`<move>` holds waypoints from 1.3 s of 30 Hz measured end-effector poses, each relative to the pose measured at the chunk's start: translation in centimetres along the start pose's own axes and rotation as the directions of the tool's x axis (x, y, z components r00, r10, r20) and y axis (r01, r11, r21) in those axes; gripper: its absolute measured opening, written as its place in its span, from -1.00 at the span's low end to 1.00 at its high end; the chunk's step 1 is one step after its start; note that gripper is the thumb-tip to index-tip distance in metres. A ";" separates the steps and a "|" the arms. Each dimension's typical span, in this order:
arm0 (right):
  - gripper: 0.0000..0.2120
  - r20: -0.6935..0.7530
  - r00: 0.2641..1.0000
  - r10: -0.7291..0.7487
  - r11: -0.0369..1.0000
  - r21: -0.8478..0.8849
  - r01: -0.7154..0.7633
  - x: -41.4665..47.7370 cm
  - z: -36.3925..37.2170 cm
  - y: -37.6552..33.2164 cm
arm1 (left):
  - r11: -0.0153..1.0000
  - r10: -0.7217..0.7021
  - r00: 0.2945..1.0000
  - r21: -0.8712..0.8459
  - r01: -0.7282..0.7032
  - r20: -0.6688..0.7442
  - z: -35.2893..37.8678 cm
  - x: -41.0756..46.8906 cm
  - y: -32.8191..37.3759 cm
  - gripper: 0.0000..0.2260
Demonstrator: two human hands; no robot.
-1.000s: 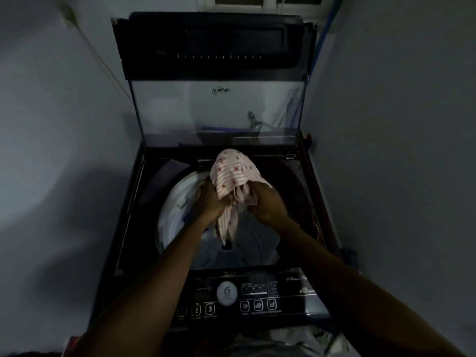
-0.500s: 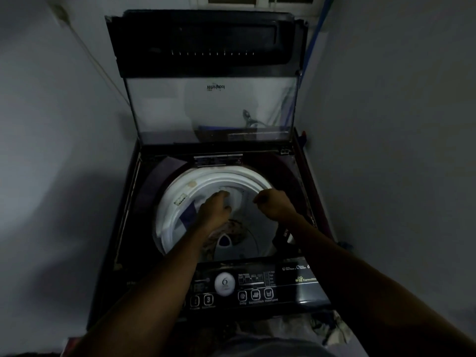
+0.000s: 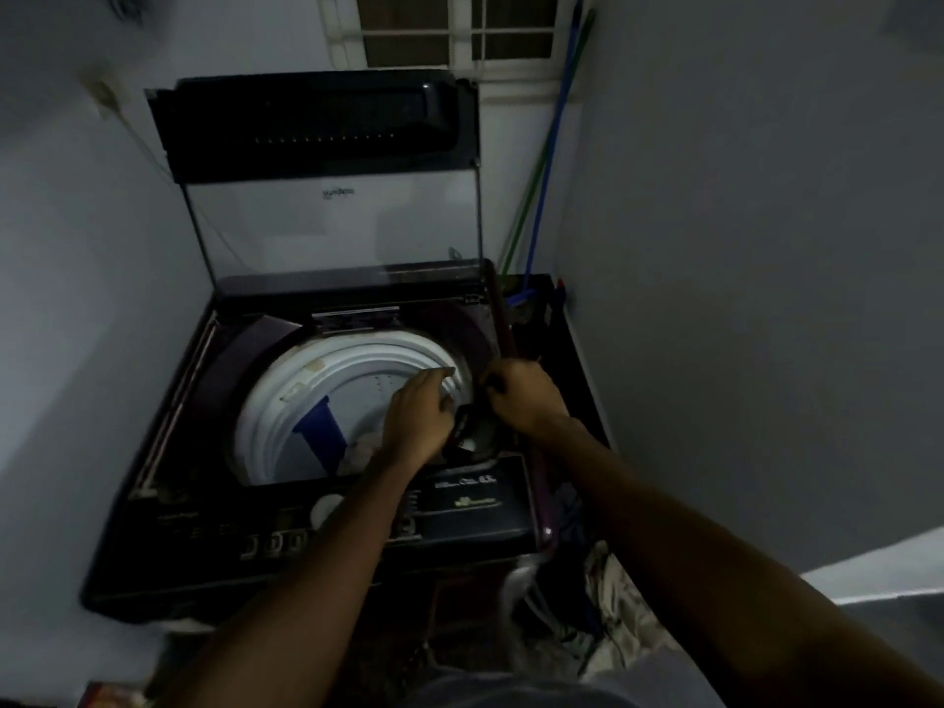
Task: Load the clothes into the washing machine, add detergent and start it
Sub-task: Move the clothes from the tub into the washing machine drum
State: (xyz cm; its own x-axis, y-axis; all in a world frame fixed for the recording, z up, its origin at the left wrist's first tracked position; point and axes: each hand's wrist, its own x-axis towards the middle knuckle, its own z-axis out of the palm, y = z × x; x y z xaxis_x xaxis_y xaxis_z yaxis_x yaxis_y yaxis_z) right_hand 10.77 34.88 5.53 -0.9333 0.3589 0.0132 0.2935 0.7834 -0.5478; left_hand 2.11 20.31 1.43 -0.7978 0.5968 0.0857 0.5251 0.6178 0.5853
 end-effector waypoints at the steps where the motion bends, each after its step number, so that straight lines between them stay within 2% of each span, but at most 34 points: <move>1: -0.79 -0.012 1.000 -0.012 1.000 -0.001 0.012 -1.1 -0.8 0.7 | 1.000 -0.002 1.000 0.001 0.002 -0.015 0.6 -0.7 1.3 -0.59; 5: -0.79 -0.072 0.997 -0.035 0.999 -0.004 0.035 -5.7 -3.6 4.7 | 0.998 0.029 0.999 -0.059 -0.031 -0.033 3.7 -3.9 6.3 -0.65; 9: -0.79 -0.040 0.997 -0.059 0.995 -0.088 0.055 -10.1 -5.4 9.0 | 0.996 0.087 0.995 0.007 -0.087 -0.040 6.6 -7.0 10.3 -0.62; 18: -0.81 -0.047 0.998 0.041 0.996 -0.072 -0.045 -17.7 -7.2 14.5 | 0.986 0.153 0.987 0.058 -0.156 0.056 11.2 -12.0 16.5 -0.63; 25: -0.78 -0.058 0.988 0.147 0.986 -0.075 -0.151 -20.7 -6.1 17.5 | 0.981 0.185 0.970 0.028 -0.192 0.157 13.9 -13.0 16.9 -0.62; 33: -0.84 -0.062 0.958 0.279 0.953 -0.103 -0.284 -23.1 -2.9 19.8 | 0.979 0.195 0.945 0.013 -0.205 0.263 17.1 -13.9 15.5 -0.61; 39: -0.81 -0.050 0.939 0.340 0.939 -0.042 -0.342 -24.4 -1.2 22.2 | 0.983 0.181 0.946 -0.009 -0.185 0.269 19.3 -15.2 15.5 -0.63</move>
State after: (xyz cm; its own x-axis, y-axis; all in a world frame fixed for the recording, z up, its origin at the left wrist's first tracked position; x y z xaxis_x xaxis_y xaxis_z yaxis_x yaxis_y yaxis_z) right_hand 40.33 44.11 -5.97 -0.7667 0.6283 -0.1320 0.6032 0.6344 -0.4834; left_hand 28.09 30.67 -6.40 -0.5804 0.8138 -0.0298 0.6611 0.4922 0.5663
